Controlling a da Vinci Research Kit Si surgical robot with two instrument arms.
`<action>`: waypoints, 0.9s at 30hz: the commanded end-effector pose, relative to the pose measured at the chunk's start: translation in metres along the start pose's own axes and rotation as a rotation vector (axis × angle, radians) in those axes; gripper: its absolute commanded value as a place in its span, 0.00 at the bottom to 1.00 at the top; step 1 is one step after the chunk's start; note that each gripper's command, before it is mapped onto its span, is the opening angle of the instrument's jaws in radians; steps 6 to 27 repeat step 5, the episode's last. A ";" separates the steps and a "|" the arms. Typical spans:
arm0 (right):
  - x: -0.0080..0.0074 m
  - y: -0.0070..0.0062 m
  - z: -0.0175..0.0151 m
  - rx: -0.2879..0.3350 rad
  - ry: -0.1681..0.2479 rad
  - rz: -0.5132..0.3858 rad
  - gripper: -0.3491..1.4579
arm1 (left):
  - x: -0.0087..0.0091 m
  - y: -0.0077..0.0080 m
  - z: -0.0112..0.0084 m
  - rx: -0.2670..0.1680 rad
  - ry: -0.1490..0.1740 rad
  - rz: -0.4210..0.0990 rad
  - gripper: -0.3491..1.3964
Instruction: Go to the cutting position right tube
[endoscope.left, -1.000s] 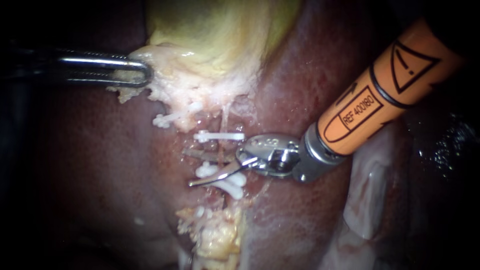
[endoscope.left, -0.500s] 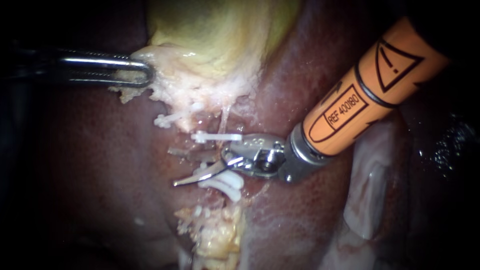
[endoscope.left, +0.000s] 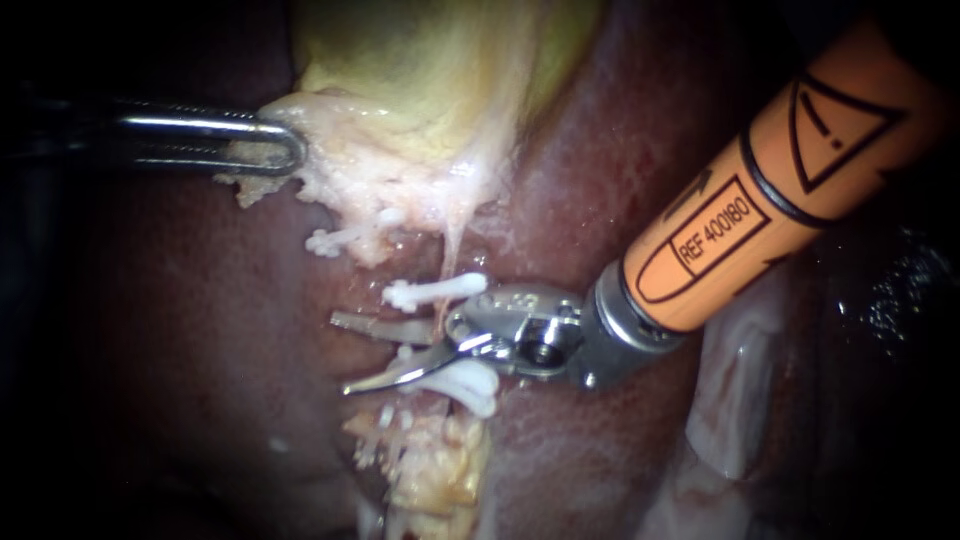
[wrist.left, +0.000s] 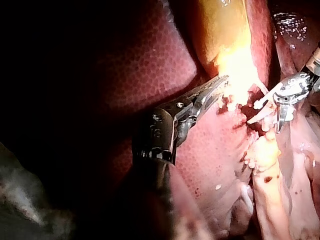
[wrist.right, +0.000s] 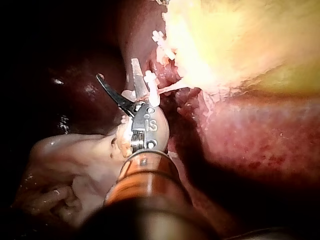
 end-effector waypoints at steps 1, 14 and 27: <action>0.0000 0.0001 0.0000 -0.001 0.000 0.000 0.84 | 0.0000 0.0000 0.0000 0.000 0.000 0.000 0.00; -0.0001 0.0002 0.0000 -0.005 0.000 0.029 0.84 | 0.0000 0.0000 0.0001 0.000 0.000 0.000 0.00; -0.0001 0.0002 0.0000 -0.005 0.000 0.029 0.84 | 0.0000 0.0000 0.0001 0.000 0.000 0.000 0.00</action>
